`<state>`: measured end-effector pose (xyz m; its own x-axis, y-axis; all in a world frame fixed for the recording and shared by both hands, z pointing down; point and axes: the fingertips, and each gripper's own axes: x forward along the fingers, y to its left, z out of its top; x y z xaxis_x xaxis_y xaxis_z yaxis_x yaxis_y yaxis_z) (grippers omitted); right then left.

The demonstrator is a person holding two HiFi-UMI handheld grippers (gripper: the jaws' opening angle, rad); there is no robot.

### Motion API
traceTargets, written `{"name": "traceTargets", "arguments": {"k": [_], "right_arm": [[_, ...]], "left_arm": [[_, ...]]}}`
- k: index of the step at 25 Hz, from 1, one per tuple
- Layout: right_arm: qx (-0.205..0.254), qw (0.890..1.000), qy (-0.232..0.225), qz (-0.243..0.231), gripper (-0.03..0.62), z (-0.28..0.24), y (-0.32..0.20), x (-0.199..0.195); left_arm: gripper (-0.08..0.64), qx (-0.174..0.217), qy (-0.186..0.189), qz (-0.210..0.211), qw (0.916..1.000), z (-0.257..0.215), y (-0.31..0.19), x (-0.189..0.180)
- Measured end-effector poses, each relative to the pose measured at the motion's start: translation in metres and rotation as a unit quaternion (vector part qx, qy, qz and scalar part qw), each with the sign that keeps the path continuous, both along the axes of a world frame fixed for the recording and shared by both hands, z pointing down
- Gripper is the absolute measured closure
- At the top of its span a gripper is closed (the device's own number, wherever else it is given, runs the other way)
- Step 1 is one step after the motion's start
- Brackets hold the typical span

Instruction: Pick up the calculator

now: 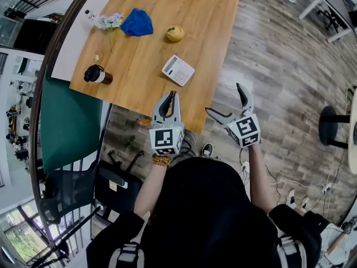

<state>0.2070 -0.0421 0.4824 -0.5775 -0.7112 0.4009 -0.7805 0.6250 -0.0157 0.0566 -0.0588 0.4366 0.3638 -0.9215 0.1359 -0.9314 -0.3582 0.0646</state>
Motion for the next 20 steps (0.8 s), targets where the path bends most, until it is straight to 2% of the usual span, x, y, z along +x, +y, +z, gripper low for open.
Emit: {"name": "traceTargets", "arguments": {"k": [9,13,20], "right_arm": [[0.004,1.000,0.013,-0.017,-0.014,-0.009,-0.040,-0.018],[0.011,0.999,0.015,-0.030,-0.014,-0.014,-0.058,-0.036],[0.001,0.998,0.040,-0.052,-0.014,-0.010,-0.079,-0.063]], "left_arm": [[0.518,0.016,-0.001,-0.015,0.9998,-0.009,-0.040,-0.020],[0.518,0.012,-0.005,-0.027,0.9996,-0.006,-0.052,-0.038],[0.518,0.001,0.011,-0.042,0.9991,0.006,-0.077,-0.065]]}}
